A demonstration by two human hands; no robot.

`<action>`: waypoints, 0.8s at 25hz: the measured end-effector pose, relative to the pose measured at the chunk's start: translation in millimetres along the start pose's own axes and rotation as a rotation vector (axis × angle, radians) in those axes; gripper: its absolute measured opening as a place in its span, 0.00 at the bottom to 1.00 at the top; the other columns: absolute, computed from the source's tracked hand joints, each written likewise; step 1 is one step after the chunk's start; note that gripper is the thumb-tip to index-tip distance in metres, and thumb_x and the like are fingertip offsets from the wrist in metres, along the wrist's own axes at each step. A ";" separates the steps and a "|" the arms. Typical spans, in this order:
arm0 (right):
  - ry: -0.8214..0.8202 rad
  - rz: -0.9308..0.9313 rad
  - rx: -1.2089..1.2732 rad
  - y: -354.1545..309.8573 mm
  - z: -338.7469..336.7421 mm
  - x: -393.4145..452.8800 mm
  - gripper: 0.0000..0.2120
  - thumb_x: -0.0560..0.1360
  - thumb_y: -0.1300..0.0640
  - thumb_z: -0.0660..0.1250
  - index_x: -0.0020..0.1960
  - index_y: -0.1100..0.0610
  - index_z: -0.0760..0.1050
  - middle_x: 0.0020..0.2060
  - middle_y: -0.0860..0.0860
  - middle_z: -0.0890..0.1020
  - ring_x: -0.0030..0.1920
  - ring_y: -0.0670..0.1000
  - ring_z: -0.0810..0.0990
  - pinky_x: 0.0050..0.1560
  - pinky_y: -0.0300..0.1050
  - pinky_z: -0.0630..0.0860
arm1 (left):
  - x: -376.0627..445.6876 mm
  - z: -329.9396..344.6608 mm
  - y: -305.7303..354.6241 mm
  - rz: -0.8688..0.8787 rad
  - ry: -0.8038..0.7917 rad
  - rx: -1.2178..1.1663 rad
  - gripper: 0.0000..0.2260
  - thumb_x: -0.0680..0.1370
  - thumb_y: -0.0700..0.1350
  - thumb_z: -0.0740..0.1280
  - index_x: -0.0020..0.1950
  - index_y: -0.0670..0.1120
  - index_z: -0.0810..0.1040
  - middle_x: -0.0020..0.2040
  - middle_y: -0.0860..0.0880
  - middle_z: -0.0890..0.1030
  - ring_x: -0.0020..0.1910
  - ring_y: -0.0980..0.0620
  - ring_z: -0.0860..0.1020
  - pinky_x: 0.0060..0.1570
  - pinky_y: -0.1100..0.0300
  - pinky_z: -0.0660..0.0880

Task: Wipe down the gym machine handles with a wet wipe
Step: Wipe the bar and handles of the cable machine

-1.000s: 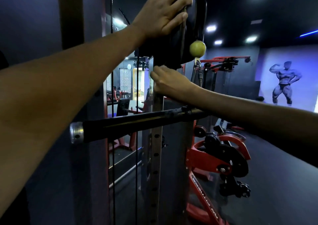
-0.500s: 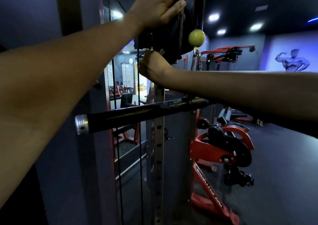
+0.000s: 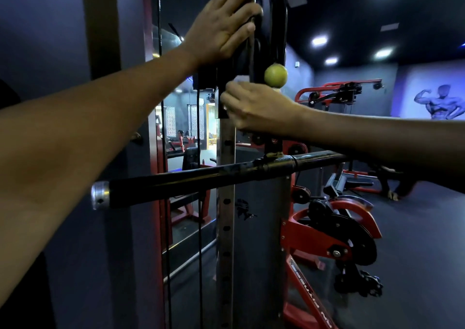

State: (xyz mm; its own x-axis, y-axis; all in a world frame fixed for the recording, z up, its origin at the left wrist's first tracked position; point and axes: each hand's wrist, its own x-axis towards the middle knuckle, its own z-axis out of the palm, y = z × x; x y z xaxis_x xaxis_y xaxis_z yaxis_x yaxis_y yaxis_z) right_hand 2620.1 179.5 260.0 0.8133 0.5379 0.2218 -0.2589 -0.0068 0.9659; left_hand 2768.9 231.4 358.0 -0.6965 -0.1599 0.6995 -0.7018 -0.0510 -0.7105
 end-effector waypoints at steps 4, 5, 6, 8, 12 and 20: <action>0.194 0.354 0.207 32.4 -13.3 -14.2 0.11 0.74 0.61 0.58 0.41 0.62 0.79 0.38 0.56 0.78 0.37 0.55 0.78 0.31 0.44 0.69 | 2.9 -13.4 6.4 -0.069 -0.038 -0.006 0.20 0.83 0.52 0.48 0.64 0.43 0.72 0.65 0.43 0.74 0.67 0.48 0.62 0.65 0.62 0.61; 0.193 0.484 0.363 38.9 -12.7 -13.8 0.13 0.76 0.59 0.57 0.44 0.64 0.78 0.40 0.59 0.78 0.39 0.57 0.78 0.31 0.44 0.68 | 4.5 -15.3 6.2 -0.114 -0.030 -0.027 0.21 0.83 0.53 0.48 0.66 0.44 0.72 0.64 0.44 0.75 0.65 0.48 0.65 0.61 0.62 0.64; 0.221 0.586 0.469 41.6 -12.3 -12.3 0.13 0.76 0.58 0.58 0.46 0.65 0.79 0.40 0.60 0.77 0.40 0.59 0.78 0.31 0.44 0.68 | 6.8 -17.2 6.4 -0.161 -0.026 -0.032 0.21 0.83 0.54 0.48 0.66 0.46 0.71 0.62 0.45 0.76 0.62 0.48 0.67 0.56 0.61 0.66; 0.291 0.656 0.513 37.4 -8.9 -10.0 0.14 0.77 0.57 0.60 0.46 0.65 0.79 0.40 0.62 0.77 0.39 0.60 0.78 0.30 0.44 0.69 | 14.9 -22.8 9.5 -0.242 -0.054 -0.028 0.22 0.83 0.55 0.48 0.66 0.47 0.73 0.60 0.45 0.78 0.57 0.46 0.74 0.50 0.56 0.68; 0.286 0.514 0.528 13.8 -3.8 -14.9 0.08 0.76 0.62 0.62 0.47 0.66 0.78 0.40 0.61 0.77 0.37 0.59 0.78 0.29 0.45 0.75 | 18.1 -25.7 4.0 -0.305 -0.257 0.012 0.29 0.80 0.62 0.45 0.65 0.46 0.74 0.65 0.43 0.73 0.63 0.44 0.70 0.56 0.57 0.63; 0.417 0.729 0.655 36.3 1.9 -10.0 0.14 0.76 0.57 0.59 0.49 0.64 0.80 0.41 0.63 0.76 0.39 0.60 0.78 0.33 0.53 0.76 | 28.5 -37.0 5.5 -0.535 -0.234 -0.326 0.22 0.78 0.52 0.61 0.68 0.42 0.69 0.65 0.45 0.73 0.60 0.59 0.67 0.58 0.71 0.64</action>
State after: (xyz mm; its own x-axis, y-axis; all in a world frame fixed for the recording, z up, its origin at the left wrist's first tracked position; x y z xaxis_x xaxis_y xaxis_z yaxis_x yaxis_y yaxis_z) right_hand 2603.6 172.2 293.2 0.3003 0.4666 0.8320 -0.1793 -0.8290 0.5297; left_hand 2739.7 263.0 376.9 -0.2153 -0.4071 0.8876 -0.9763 0.1120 -0.1854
